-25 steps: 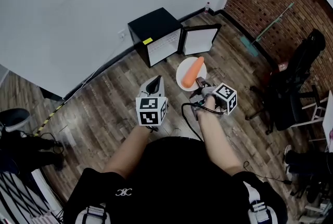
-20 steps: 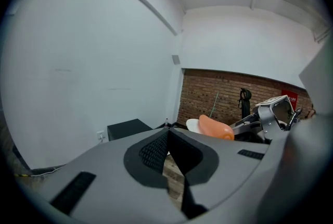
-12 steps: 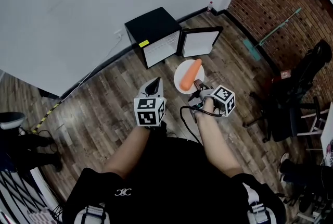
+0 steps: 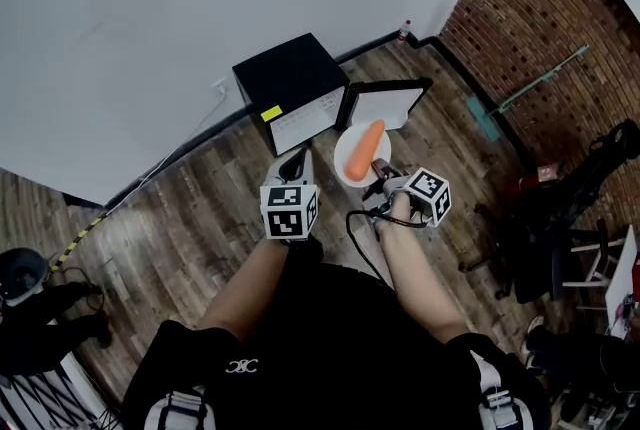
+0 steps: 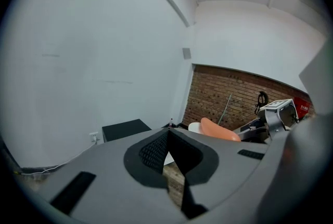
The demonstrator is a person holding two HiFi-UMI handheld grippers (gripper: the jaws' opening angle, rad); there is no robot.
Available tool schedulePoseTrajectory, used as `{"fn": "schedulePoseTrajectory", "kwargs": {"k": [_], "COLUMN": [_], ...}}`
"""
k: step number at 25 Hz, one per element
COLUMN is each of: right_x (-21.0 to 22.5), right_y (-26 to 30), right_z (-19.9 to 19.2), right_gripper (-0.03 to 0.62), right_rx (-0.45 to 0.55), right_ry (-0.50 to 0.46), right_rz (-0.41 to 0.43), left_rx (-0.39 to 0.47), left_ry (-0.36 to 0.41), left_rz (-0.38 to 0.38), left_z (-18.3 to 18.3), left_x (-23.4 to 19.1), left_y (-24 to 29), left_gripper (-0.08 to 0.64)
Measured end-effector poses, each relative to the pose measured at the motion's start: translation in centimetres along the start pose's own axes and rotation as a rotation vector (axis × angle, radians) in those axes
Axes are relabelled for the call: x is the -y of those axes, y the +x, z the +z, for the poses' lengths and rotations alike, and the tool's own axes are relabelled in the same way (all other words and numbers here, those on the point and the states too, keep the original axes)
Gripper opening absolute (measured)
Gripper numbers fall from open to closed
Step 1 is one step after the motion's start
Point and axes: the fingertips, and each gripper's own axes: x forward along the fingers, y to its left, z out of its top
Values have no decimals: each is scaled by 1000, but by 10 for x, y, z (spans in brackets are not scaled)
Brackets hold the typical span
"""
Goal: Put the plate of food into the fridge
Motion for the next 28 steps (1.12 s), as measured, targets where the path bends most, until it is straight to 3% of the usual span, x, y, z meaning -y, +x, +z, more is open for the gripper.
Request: {"fn": "schedulePoseTrajectory", "kwargs": {"k": [5, 14, 24, 28], "right_x": [-27, -40, -29, -21], "right_y": [48, 111, 154, 171], "right_z": [25, 59, 78, 89], "right_gripper": [29, 30, 30, 31], "right_rx": [-9, -9, -45, -96], "right_ry": [-18, -58, -95, -135], "right_rz": [24, -44, -104, -122], "left_rx": [-3, -26, -78, -86], "left_ry": [-1, -11, -51, -86], "left_rz": [-24, -58, -54, -15], "left_z": [32, 55, 39, 31], "left_x": [-17, -45, -62, -65], "left_y": [58, 129, 171, 182], "left_gripper": [-3, -3, -3, -3]}}
